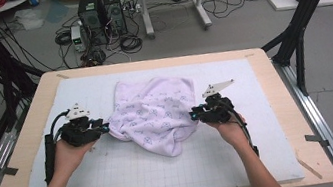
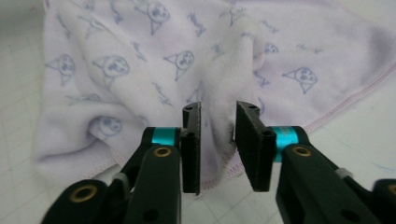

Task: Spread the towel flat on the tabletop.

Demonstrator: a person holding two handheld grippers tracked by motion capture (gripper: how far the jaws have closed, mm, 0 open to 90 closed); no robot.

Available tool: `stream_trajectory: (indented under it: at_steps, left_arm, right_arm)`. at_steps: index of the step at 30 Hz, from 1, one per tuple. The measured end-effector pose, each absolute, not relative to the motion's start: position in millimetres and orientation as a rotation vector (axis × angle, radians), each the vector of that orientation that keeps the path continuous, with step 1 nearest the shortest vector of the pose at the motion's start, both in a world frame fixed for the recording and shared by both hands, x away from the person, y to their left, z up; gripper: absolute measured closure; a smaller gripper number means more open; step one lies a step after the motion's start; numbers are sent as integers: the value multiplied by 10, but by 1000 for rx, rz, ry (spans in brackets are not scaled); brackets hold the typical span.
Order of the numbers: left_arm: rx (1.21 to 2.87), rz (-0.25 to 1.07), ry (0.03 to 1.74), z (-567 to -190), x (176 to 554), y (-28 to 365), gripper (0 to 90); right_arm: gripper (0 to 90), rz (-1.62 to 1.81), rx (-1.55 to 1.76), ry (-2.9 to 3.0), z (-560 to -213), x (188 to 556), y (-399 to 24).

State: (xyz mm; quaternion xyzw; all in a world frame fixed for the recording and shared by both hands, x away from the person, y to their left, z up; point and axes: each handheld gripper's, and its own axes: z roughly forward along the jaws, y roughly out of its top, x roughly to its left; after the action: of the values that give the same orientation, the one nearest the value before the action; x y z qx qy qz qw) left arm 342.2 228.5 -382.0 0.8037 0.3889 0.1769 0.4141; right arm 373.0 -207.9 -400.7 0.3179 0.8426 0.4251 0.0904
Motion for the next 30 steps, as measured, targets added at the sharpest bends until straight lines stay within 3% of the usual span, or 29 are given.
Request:
stream_trajectory:
  at_steps: [9,21,23,26,30]
  left_arm:
    - [2057,376,834,-3781,3265,2044,623]
    - [2213,319,852,-4291,3314,1762,677]
    - [2232,345,839,-4318,3292,1737,710]
    - [2245,333,829,-4319,3277,1742,863]
    - [2217,339,830,-4256,3254,1815,879]
  right_arm:
    - [668,1383,785,2510,-3828,3473,-1974]
    - [646,1099,695,2747,-4371,3431,-1538]
    - [676,1106,701,2734,-4388,3427,-1522]
    - [819,1092,693,2729,-4384,3425,-1527]
    - [840,1093,626,2727,-4319,3392,-1546]
